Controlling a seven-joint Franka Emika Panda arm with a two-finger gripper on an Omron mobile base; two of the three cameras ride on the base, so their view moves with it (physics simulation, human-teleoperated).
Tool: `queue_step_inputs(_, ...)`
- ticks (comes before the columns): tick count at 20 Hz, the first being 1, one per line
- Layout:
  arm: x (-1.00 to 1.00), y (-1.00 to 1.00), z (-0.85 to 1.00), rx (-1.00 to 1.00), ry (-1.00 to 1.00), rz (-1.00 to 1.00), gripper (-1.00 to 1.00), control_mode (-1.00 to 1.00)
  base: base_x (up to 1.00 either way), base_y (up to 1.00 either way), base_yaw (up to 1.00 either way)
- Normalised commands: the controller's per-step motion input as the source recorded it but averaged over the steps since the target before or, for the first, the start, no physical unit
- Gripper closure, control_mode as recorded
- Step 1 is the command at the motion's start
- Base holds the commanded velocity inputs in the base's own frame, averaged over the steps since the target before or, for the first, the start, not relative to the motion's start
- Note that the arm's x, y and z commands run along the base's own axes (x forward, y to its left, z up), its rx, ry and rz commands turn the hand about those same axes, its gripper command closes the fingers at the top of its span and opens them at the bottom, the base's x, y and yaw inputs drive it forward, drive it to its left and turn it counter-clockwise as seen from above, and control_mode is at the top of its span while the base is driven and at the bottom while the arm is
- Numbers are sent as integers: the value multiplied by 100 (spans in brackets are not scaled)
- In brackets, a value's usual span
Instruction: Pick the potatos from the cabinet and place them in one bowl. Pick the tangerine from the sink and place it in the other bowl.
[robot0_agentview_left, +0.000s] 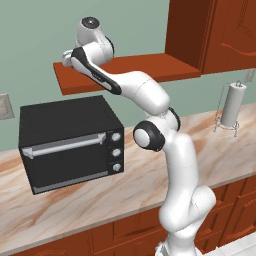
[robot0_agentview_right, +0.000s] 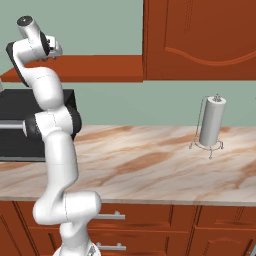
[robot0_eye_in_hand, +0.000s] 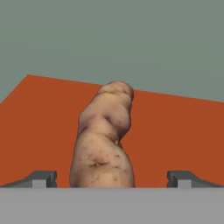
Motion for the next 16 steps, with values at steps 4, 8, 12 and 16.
queue_step_inputs(4, 0, 0, 0, 0, 0, 0, -100, -100, 0, 0, 0)
queue_step_inputs(8, 0, 0, 0, 0, 0, 0, 100, -100, 0, 0, 0)
queue_step_inputs(12, 0, 0, 0, 0, 0, 0, 100, -100, 0, 0, 0)
queue_step_inputs(16, 0, 0, 0, 0, 0, 0, 100, -100, 0, 0, 0)
